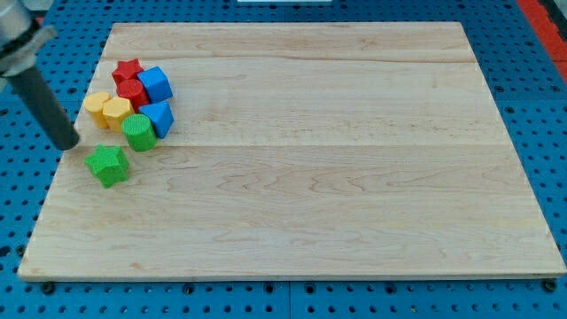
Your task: Separate the yellow hexagon and the blue triangle from the group of blocks
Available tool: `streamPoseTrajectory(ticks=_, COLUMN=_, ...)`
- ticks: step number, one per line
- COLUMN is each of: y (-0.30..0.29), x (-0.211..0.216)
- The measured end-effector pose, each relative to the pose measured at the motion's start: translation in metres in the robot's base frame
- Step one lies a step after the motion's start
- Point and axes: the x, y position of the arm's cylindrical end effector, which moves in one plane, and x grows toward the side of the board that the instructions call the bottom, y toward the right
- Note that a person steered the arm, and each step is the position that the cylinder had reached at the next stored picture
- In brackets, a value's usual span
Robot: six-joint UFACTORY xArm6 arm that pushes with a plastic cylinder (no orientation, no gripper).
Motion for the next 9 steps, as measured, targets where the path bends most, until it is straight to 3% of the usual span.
streamPoseTrajectory(ticks=1, y=0.017, x=-0.010)
streamPoseTrajectory(ticks=2, y=-0.026, x=-0.020)
streamPoseTrajectory(ticks=4, y=-0.023, x=-0.048)
streamPoseTrajectory(ticks=5, y=0.005, x=-0.049)
streamPoseTrajectory(ticks=7, y=0.132, x=-0.044)
streamPoseTrajectory(ticks=9, y=0.138, x=-0.044)
